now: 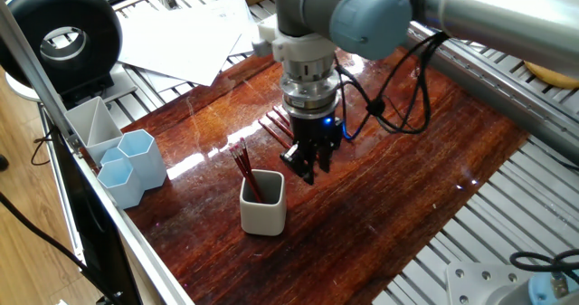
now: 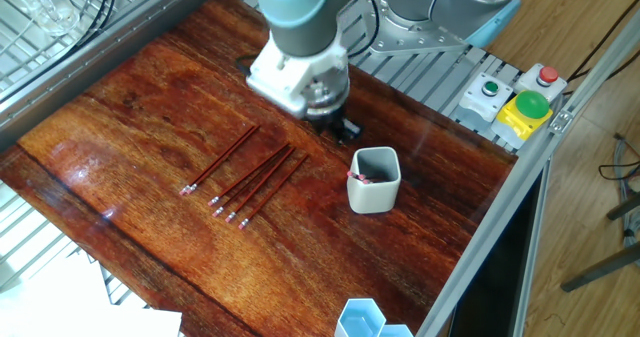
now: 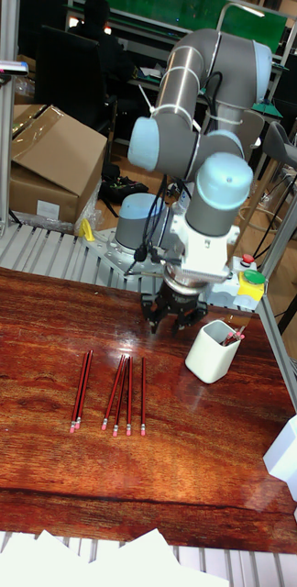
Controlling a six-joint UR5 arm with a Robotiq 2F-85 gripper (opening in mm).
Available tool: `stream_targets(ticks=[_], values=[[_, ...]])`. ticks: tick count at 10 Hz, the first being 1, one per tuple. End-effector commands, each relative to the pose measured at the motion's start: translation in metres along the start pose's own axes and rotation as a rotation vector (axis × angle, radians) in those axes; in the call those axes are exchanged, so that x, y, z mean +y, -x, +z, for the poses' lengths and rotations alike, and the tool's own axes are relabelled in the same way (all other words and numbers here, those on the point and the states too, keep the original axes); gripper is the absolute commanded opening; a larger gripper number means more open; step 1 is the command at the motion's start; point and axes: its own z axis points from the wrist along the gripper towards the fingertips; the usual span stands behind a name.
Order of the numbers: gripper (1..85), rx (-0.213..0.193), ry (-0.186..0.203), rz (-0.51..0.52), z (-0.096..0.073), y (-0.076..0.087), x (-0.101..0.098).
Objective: Put the pen into the pen holder
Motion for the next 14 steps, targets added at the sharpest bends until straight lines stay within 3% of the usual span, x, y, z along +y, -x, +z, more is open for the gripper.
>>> stream_targets(ticks=[1, 3, 4, 5, 6, 7, 9, 11, 13, 14], values=[[34.3, 0.034, 0.030, -0.010, -0.009, -0.038, 0.009], [37.0, -0.028, 0.041, 0.014, -0.009, -0.022, 0.012], [38.7, -0.037, 0.037, 0.018, -0.009, -0.019, 0.011], [36.3, 0.006, 0.069, -0.024, -0.009, -0.031, 0.019], [40.0, -0.008, 0.062, -0.034, -0.009, -0.027, 0.017], [40.0, 0.007, 0.060, -0.045, -0.009, -0.031, 0.017], [40.0, 0.040, 0.046, -0.083, -0.007, 0.009, 0.006], [40.0, 0.042, -0.001, -0.034, -0.017, 0.047, -0.001], [39.7, 0.033, -0.021, -0.007, -0.009, 0.070, 0.013], [40.3, 0.006, -0.014, 0.051, -0.008, 0.086, 0.025]])
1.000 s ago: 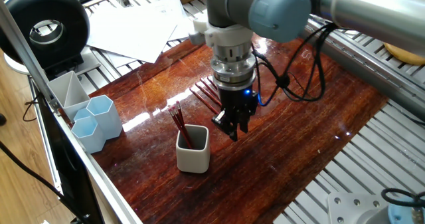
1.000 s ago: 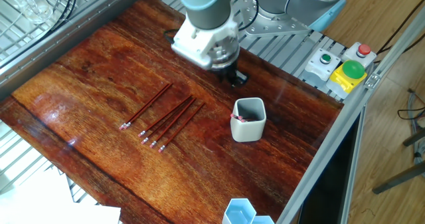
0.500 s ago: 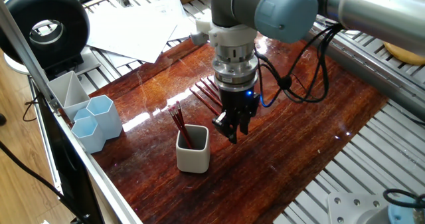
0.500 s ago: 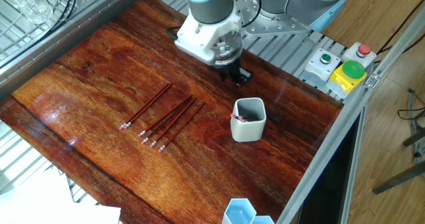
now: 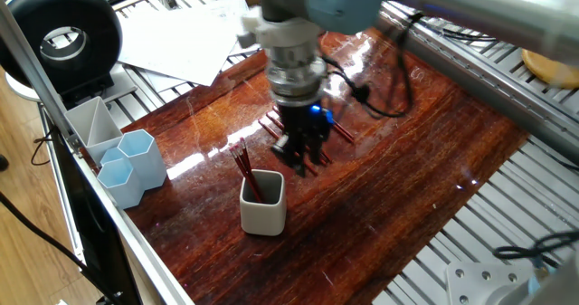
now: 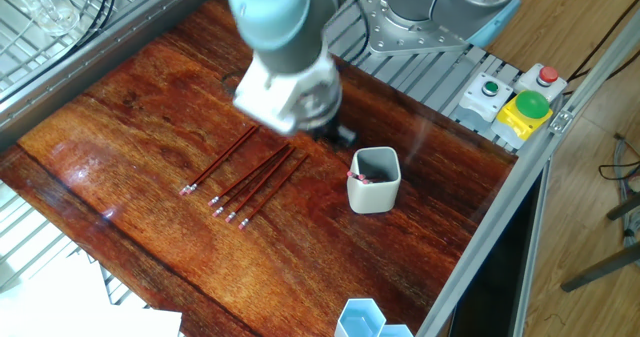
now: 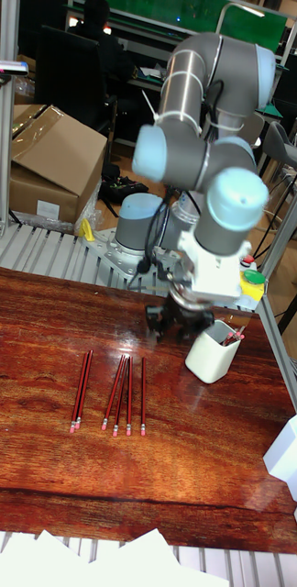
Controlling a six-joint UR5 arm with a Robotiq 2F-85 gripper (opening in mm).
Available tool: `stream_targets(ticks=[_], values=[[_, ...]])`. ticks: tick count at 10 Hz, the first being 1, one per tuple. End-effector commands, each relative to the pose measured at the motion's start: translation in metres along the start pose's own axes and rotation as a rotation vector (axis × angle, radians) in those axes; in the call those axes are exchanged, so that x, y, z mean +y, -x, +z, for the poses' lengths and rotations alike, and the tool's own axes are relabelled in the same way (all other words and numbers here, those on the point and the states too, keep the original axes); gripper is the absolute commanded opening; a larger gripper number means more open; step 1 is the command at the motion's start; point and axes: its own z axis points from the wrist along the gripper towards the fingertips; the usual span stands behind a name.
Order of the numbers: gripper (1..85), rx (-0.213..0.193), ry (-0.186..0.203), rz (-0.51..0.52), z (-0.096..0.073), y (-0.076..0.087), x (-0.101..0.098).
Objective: Put the pen into the pen holder
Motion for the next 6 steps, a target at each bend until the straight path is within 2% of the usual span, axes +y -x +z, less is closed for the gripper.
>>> stream_targets(ticks=[1, 2, 3, 4, 6], values=[[41.7, -0.025, 0.012, 0.072, 0.004, 0.044, 0.030], [42.0, -0.014, 0.012, 0.058, 0.007, 0.046, 0.038], [42.7, -0.011, 0.003, 0.028, 0.009, 0.046, 0.036], [41.7, -0.001, -0.032, 0.018, 0.008, 0.044, 0.026], [41.0, -0.017, -0.039, -0.002, 0.008, 0.048, 0.025]])
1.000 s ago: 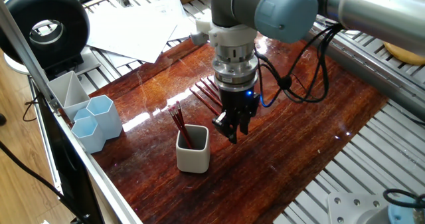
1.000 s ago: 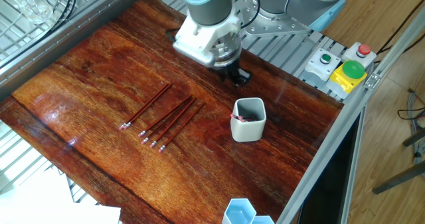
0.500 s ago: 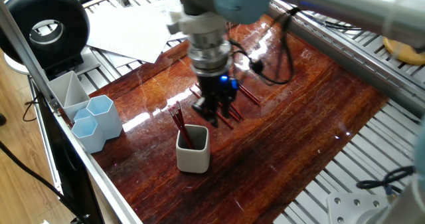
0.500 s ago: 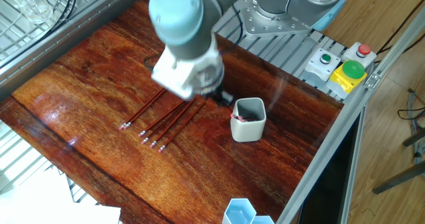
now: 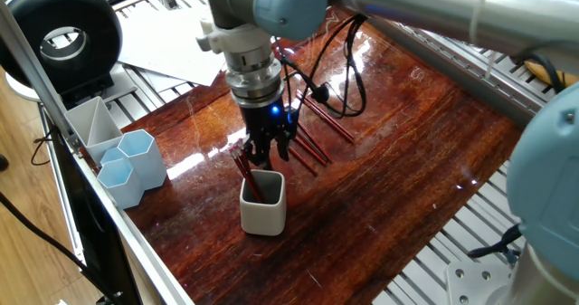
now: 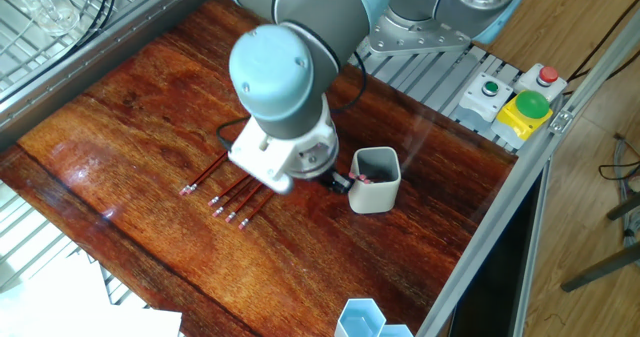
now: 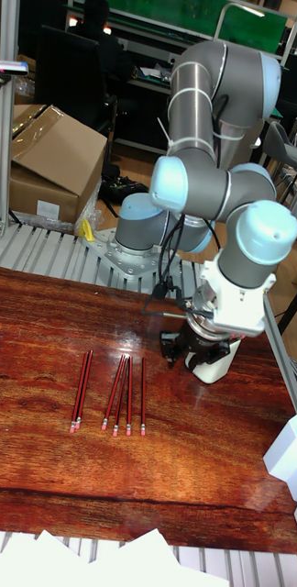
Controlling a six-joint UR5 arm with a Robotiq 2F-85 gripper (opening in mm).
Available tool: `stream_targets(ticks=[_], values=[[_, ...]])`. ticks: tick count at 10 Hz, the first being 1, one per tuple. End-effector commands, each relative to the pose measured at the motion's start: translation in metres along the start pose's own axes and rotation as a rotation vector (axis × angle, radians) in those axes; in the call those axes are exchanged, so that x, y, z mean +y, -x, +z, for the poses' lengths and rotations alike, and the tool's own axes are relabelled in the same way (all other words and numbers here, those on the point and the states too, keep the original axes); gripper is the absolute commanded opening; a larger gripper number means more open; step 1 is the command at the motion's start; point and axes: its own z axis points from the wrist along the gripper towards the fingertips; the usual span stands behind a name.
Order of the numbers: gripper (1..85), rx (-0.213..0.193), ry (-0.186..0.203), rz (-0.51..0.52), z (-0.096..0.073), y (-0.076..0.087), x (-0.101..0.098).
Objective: Put the pen into the pen holder
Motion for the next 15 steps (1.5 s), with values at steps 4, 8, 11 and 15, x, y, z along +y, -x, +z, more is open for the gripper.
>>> stream_targets(ticks=[4, 8, 11, 15], values=[[40.7, 0.003, 0.039, -0.025, 0.000, 0.005, 0.015], [37.3, -0.065, 0.020, 0.024, 0.000, 0.023, 0.010], [35.7, -0.069, 0.002, -0.013, 0.000, 0.024, 0.005], [42.3, -0.019, -0.007, -0.123, -0.002, 0.048, -0.048]])
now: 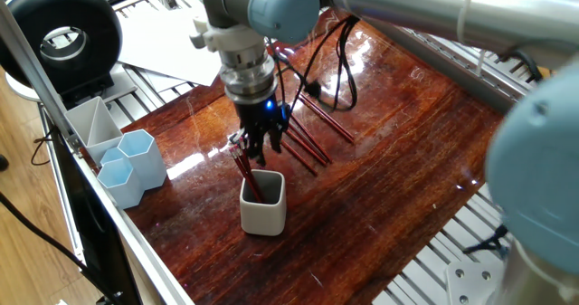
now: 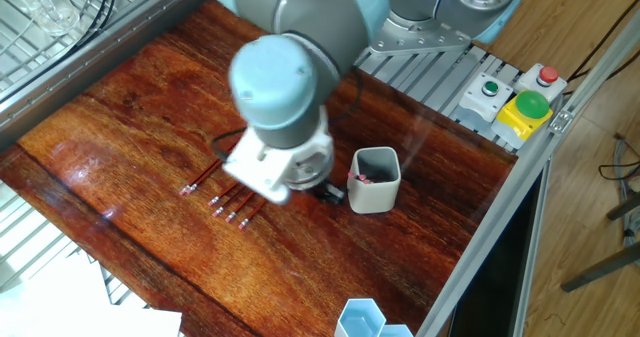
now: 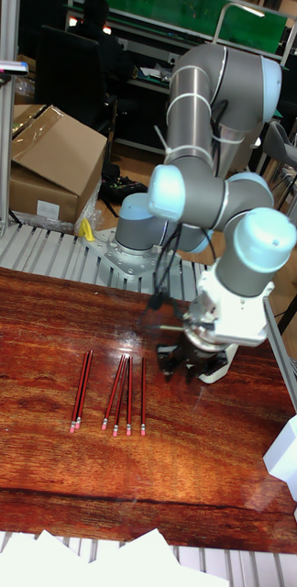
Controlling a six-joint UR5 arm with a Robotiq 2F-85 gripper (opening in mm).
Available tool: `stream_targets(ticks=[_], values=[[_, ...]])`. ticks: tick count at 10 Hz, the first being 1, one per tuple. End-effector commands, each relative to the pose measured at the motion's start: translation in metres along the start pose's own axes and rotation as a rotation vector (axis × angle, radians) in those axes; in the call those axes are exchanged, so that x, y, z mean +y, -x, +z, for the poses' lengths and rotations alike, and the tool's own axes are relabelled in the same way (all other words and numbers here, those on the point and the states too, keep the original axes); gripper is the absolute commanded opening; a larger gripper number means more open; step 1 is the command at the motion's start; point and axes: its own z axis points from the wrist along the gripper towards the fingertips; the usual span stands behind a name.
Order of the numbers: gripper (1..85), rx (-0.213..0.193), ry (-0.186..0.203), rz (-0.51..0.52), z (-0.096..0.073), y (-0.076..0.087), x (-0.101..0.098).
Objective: Put the pen into the pen holder
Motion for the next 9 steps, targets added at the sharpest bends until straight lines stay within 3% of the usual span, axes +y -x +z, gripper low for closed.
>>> stream_targets(ticks=[1, 3, 4, 6, 7, 9], values=[[42.3, 0.006, -0.003, -0.057, 0.001, 0.020, -0.041], [42.3, -0.011, -0.007, -0.053, 0.004, 0.032, -0.051], [42.3, -0.004, 0.020, -0.021, 0.006, 0.032, -0.042], [41.0, 0.060, 0.080, 0.069, 0.005, 0.014, -0.019], [39.0, 0.090, 0.047, 0.125, 0.005, 0.006, -0.027], [38.3, 0.075, 0.017, 0.155, 0.006, 0.010, -0.034]])
